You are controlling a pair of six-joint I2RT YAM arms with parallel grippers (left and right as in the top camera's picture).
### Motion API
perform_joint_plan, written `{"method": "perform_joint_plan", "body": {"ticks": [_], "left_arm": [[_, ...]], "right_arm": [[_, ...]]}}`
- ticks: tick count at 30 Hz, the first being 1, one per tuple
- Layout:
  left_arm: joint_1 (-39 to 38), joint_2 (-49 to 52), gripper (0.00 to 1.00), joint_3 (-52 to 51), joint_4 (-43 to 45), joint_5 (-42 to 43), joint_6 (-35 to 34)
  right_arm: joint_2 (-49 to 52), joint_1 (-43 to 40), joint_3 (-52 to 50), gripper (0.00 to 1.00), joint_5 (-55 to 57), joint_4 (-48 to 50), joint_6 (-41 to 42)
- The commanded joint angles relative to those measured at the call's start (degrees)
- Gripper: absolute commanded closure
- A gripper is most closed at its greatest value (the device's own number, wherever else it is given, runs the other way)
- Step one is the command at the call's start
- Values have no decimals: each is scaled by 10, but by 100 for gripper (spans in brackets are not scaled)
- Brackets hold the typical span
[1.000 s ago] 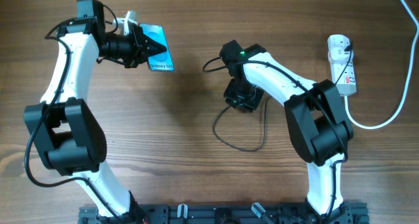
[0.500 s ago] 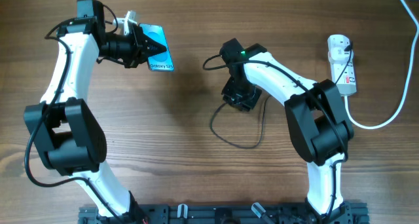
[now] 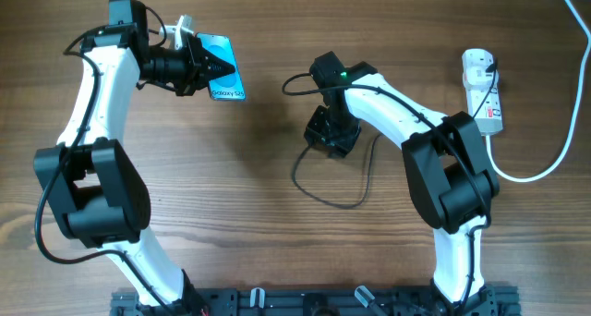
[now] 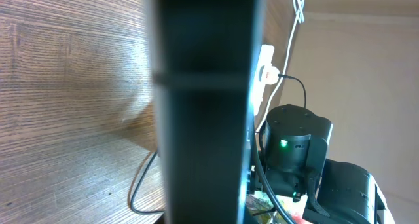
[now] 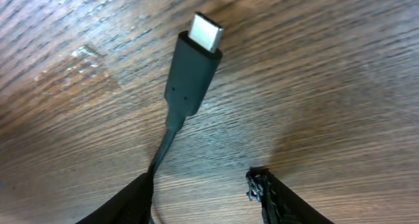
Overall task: Plug charger to phone and switch on socket
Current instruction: 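Close the right gripper on the cable plug and lift it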
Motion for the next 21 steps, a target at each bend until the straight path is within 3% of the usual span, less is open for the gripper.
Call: {"method": "perform_joint_plan", "body": {"ticks": [1,6,12,19,21], "left_arm": [[-3,-10,96,3,0,19,3],[-6,-10,96,3,-1,19,3],[-14,-10,96,3,0,15,3],[-14,-10,96,3,0,4,3],[-14,-10,96,3,0,4,3]], "right_arm": [[9,-4,-7,46,6,22,-7],[9,-4,-7,47,104,36,37],[9,-3,-8,53,111,33,35],[9,-3,-8,65,164,32,35],[9,-3,-8,75,164,32,35]]}}
